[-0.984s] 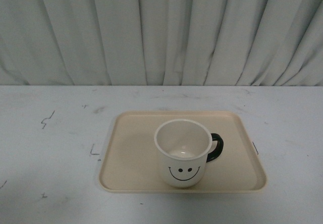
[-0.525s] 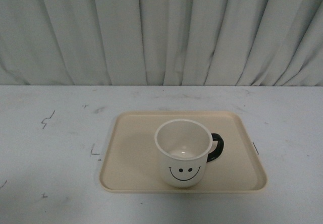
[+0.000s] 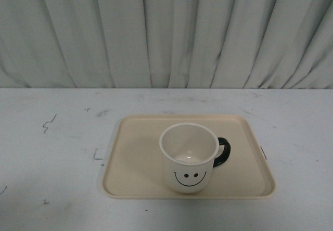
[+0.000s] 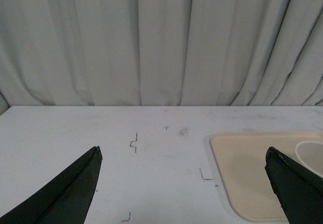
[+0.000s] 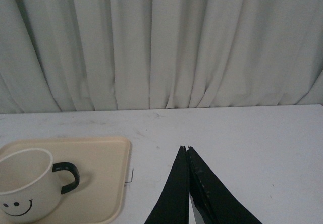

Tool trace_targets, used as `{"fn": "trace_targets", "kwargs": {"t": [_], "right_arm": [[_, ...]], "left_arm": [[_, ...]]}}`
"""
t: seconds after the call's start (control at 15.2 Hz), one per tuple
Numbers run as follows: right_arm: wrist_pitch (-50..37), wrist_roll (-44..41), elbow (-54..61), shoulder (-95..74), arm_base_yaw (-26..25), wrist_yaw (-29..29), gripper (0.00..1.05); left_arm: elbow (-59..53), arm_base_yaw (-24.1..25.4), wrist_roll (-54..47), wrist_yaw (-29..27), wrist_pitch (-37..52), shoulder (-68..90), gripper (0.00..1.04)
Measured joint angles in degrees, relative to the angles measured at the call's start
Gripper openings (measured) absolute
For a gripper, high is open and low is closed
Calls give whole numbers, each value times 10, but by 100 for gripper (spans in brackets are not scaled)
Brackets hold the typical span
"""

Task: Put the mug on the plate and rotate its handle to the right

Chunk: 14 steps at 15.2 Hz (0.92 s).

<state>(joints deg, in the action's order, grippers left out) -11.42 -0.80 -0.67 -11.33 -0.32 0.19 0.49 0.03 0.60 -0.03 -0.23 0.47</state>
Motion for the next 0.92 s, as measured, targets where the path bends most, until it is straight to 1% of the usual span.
{"fn": "trace_targets", "kwargs": {"t": [0.13,0.2,0.33,0.39,0.46,0.66,0.92], "right_arm": [[27,0,0,22,0,0,2],[105,0,-1,111,0,-2,2],[119,0,0,110,0,-2,2],[115,0,0,111,0,-2,5],[117,0,0,111,0,-2,14],[116,0,0,111,0,-2,47],[116,0,0,111,0,-2,85]], "left_arm": [[0,0,0,0,0,0,98],[0,0,0,0,0,0,98],[0,0,0,0,1,0,98],[0,0,0,0,0,0,98],[0,0,0,0,0,0,98],[0,0,0,0,0,0,98],[0,0,0,0,0,0,98]]}}
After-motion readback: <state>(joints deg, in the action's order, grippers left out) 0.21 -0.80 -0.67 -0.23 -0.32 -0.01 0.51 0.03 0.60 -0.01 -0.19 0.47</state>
